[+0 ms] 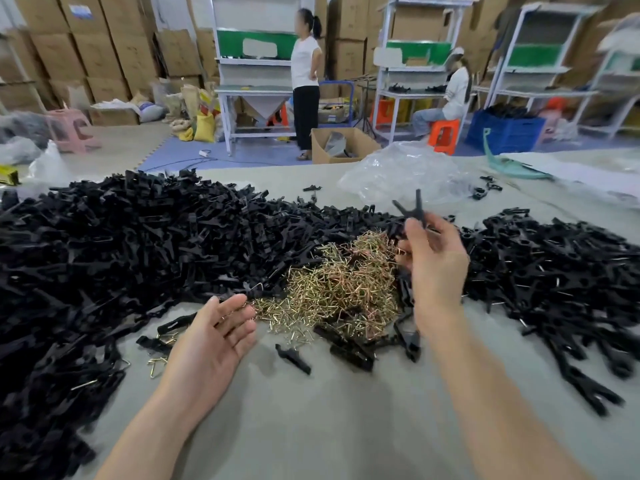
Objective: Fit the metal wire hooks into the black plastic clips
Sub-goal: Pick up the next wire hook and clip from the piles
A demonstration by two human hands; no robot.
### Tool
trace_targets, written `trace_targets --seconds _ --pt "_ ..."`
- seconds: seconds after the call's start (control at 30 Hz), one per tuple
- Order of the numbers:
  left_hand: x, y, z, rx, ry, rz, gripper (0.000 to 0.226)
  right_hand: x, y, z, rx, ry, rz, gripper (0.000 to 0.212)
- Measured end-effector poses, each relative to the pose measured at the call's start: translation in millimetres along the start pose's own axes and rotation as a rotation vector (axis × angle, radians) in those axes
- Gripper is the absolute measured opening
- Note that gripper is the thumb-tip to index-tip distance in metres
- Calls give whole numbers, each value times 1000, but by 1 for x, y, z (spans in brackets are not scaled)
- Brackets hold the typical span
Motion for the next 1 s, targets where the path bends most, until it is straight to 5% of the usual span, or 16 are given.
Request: trace_targets --seconds 0.07,0.17,0.33,0.5,0.6,0.7,1.0 --pt "0 1 -2 -10 5 6 38 -40 -26 -14 -55 63 206 64" --pt "1 1 -4 -15 1 -6 37 -49 -51 -14 253 170 294 97" --pt "5 2 -3 -218 189 54 32 20 -25 13 479 -66 -5 61" --pt "16 -11 5 -1147 795 416 18 79 46 27 633 -321 -447 48" --pt "6 -27 15 -1437 654 664 35 96 65 35 723 -398 -738 45" --pt "0 -37 21 -1579 477 648 47 101 70 45 828 -449 -933 43" --pt "-7 -51 27 -1764 460 581 26 99 68 56 832 -397 -981 38"
Point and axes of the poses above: each hand's wrist, its own x-axis away from the middle knuckle, its own y-axis out of the palm, z = x × y, the point moved 1 cm from there along -x, towards the middle knuckle, and after that the axes turned 4 degrees about -x, right-handed, at the moved point
